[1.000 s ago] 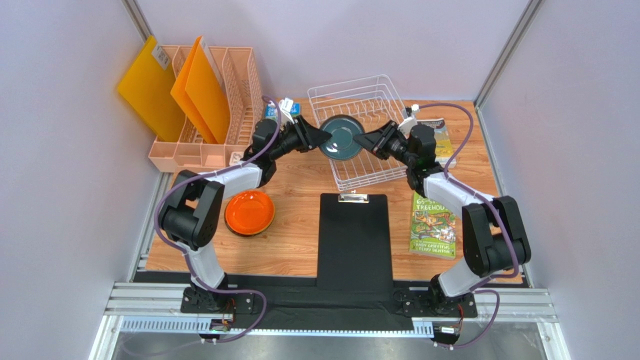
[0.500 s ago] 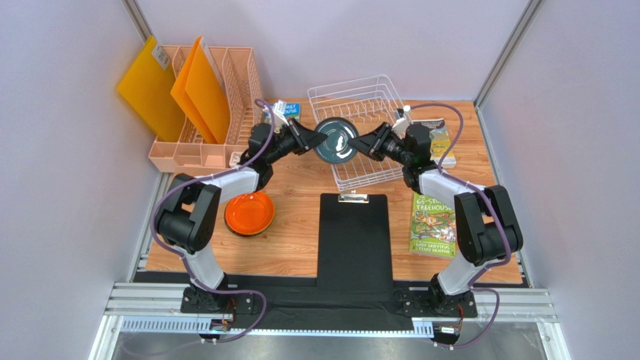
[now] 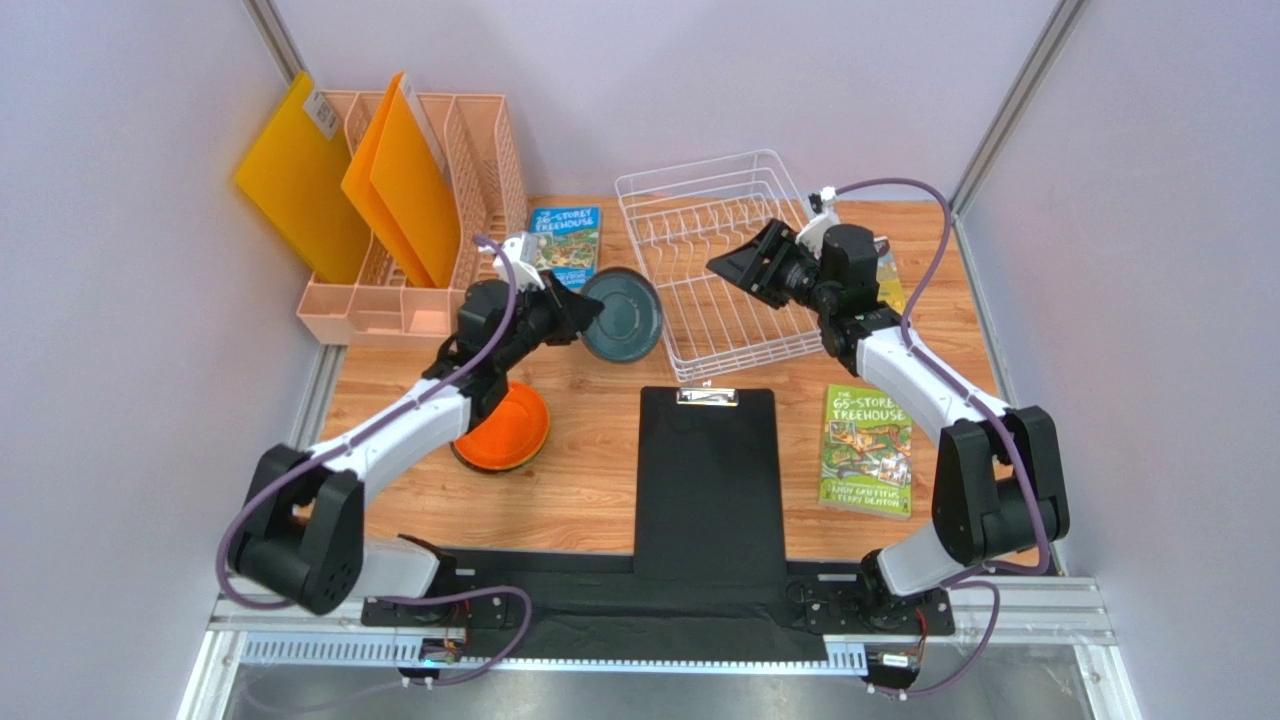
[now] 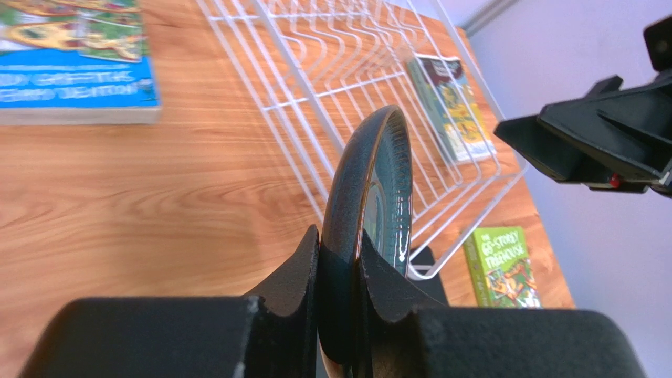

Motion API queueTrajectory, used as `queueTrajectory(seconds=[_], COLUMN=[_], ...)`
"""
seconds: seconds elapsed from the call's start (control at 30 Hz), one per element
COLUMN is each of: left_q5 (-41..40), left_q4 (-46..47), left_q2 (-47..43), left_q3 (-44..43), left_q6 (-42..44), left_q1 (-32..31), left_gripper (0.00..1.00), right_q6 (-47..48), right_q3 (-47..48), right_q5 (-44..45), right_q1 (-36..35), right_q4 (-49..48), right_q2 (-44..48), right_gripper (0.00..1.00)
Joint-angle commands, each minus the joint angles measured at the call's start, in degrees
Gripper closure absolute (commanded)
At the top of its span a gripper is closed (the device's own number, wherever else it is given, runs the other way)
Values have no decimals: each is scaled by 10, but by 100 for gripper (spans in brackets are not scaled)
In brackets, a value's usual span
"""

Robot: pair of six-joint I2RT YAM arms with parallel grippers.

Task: Unload the plates from the dish rack

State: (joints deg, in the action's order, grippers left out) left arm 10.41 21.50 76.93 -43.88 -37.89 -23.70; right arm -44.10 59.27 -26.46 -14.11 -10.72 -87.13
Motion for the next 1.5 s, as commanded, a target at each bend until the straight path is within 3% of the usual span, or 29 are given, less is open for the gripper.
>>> queueTrajectory(seconds=[0.0, 0.17, 0.53, 0.93, 1.37, 1.47], left_q5=[-87, -169, -247, -298, -284, -287], left_q4=[-65, -163, -253, -300, -328, -334], left_q2=[-99, -201, -319, -363, -353, -355], left_q3=[23, 77, 160, 188, 197, 204], left_q6=[41, 47, 55, 38, 8, -1], left_q1=[17, 44, 60, 64, 65, 65], left_gripper=[100, 100, 100, 100, 100, 93], right_q6=[39, 53, 85, 90, 95, 95], right_q3=[16, 12, 8, -11, -8, -6], right_q5=[23, 25, 26, 22, 18, 18], right_q1=[0, 1, 1, 2, 2, 1], right_q4=[37, 53, 91, 92, 98, 99], right_q2=[24, 31, 44, 44, 32, 31], right_gripper=[37, 37, 37, 37, 37, 37])
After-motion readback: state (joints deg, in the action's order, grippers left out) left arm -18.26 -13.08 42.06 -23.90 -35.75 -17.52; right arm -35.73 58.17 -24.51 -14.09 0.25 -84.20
